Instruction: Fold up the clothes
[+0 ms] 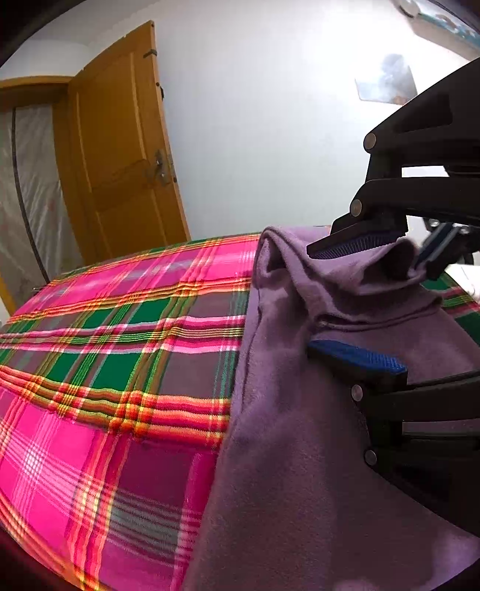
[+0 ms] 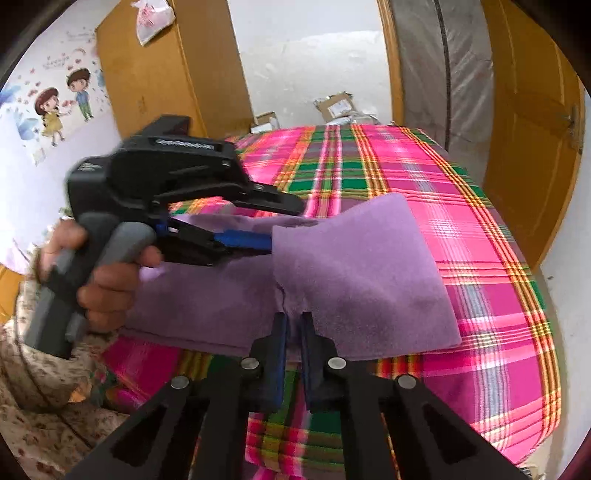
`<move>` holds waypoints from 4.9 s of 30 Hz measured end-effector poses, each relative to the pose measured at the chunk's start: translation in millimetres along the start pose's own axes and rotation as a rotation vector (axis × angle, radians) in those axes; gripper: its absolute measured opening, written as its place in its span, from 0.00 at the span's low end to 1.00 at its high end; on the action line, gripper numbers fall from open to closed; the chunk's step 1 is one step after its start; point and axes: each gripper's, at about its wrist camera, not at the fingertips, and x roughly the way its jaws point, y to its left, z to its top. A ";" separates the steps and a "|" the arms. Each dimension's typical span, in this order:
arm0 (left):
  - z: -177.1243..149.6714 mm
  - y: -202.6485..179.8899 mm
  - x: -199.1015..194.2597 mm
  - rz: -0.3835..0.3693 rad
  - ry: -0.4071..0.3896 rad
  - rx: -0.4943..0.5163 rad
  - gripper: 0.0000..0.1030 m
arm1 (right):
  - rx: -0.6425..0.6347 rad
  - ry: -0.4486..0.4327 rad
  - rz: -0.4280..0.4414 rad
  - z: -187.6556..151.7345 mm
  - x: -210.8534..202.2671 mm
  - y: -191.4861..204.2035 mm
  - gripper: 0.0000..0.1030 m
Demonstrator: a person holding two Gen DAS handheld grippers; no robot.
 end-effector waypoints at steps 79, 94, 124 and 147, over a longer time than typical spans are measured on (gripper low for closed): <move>-6.1 23.3 -36.8 0.010 -0.027 -0.037 0.10 | 0.020 0.001 -0.117 49.4 62.3 -1.3 0.14; -9.8 20.1 -33.3 0.020 -0.016 -0.035 0.21 | 0.015 -0.088 -0.069 28.8 12.0 0.3 0.31; -21.8 23.8 -22.1 -0.102 0.101 -0.144 0.34 | -0.036 -0.110 -0.119 6.7 3.7 27.8 0.08; -20.3 25.3 -54.9 -0.156 0.049 -0.076 0.18 | -0.111 -0.138 0.009 21.6 7.9 78.1 0.08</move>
